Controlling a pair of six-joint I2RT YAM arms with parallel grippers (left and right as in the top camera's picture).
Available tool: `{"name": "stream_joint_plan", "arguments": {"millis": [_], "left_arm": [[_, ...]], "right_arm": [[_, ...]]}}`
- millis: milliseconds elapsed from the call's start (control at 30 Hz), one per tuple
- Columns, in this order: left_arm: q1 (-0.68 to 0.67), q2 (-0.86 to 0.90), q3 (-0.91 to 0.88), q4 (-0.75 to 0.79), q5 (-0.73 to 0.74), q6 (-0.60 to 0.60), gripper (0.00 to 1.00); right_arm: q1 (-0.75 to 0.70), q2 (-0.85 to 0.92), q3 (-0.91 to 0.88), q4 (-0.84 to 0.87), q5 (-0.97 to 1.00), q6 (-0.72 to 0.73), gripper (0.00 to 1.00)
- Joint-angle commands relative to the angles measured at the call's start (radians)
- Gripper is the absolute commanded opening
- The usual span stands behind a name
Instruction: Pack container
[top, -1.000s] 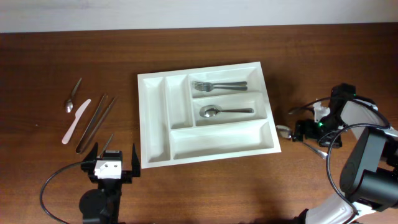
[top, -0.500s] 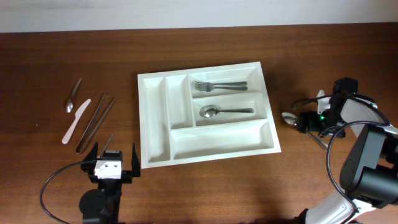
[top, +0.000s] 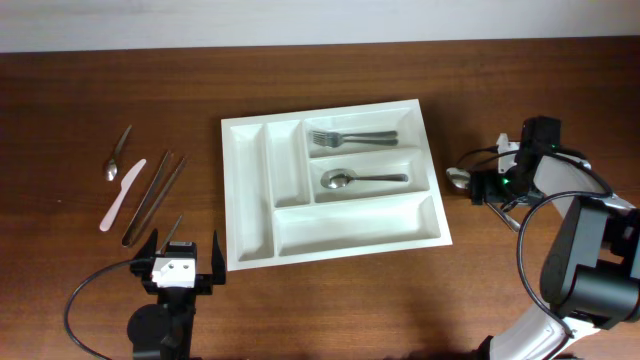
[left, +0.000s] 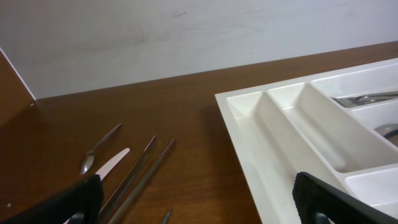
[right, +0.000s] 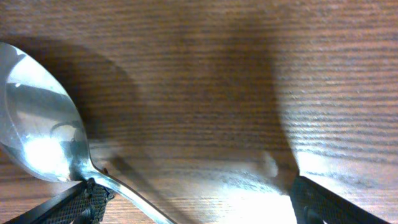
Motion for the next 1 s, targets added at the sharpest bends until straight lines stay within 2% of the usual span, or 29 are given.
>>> {"name": "stream_joint_plan", "arguments": {"millis": [0, 67, 233, 300, 433, 500, 667, 833, 967], "left_arm": [[-0.004, -0.008, -0.008, 0.003, 0.004, -0.012, 0.99], [-0.004, -0.008, -0.008, 0.003, 0.004, -0.012, 0.99], [-0.004, -0.008, -0.008, 0.003, 0.004, -0.012, 0.99], [-0.004, -0.008, -0.008, 0.003, 0.004, -0.012, 0.99], [-0.004, -0.008, -0.008, 0.003, 0.004, -0.012, 0.99], [-0.004, -0.008, -0.008, 0.003, 0.004, -0.012, 0.99], [-0.004, -0.008, -0.008, 0.003, 0.004, -0.012, 0.99], [-0.004, -0.008, -0.008, 0.003, 0.004, -0.012, 0.99], [-0.004, -0.008, -0.008, 0.003, 0.004, -0.012, 0.99]], "right_arm": [[0.02, 0.08, -0.042, 0.006, -0.074, -0.006, 0.96], [0.02, 0.08, -0.042, 0.012, -0.074, -0.005, 0.99], [0.02, 0.08, -0.042, 0.034, -0.074, 0.069, 0.99], [0.02, 0.08, -0.042, 0.04, -0.077, 0.085, 0.94], [0.019, 0.08, -0.042, 0.04, -0.077, 0.085, 0.91], [0.018, 0.08, -0.042, 0.04, -0.077, 0.085, 0.87], [0.018, 0.08, -0.042, 0.04, -0.077, 0.085, 0.65], [0.018, 0.08, -0.042, 0.04, -0.079, 0.085, 0.59], [0.018, 0.08, -0.042, 0.04, -0.1, 0.085, 0.49]]}}
